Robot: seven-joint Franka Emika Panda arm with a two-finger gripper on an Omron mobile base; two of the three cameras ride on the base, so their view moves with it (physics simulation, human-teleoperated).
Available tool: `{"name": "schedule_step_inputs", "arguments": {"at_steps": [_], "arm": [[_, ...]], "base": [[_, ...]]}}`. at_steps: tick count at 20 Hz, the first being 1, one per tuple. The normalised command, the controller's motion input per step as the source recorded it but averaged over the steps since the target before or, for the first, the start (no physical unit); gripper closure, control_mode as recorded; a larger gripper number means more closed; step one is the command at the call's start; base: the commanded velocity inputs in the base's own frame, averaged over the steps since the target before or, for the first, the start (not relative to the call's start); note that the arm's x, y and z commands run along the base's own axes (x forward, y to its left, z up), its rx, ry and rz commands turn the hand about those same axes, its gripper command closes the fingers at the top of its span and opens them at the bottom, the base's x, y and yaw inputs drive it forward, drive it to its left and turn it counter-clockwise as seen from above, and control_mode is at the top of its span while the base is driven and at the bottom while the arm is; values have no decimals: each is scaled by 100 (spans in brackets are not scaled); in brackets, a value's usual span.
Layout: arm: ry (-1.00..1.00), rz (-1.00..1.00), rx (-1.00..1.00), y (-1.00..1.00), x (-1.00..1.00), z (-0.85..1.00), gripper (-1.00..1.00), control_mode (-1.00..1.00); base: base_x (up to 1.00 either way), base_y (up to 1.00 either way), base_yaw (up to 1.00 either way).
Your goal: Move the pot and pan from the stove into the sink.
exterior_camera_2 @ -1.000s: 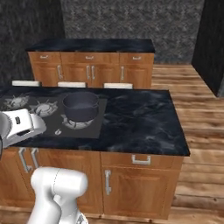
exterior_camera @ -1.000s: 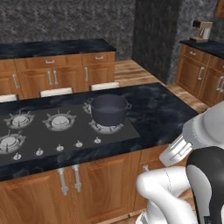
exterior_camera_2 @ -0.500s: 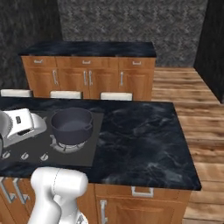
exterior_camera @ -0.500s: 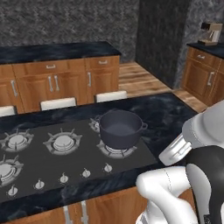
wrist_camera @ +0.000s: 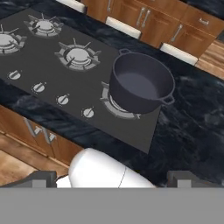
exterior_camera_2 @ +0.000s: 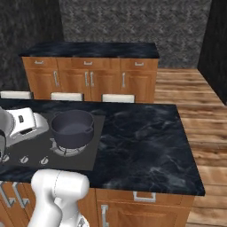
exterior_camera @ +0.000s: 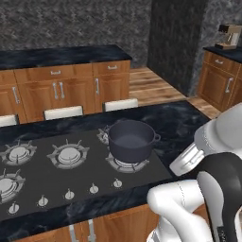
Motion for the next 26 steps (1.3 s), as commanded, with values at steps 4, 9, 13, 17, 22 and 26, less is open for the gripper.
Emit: {"name": "schedule_step_inputs", "arguments": {"at_steps": [4,9,13,17,22,26], "arm": [[10,-6,0,13,75,-4,-100,-100],[10,-9,0,18,79,-5,-100,-100],[4,-1,0,10,20,-1,-100,-100],[0,0,0,2,0,-9,-100,-100],[0,7,1,5,0,-35,-100,-100],[0,6,2,9,2,-33,-100,-100]], "base": [[0,0,0],[0,0,0],[0,0,0],[0,0,0],[0,0,0],[0,0,0]]}}
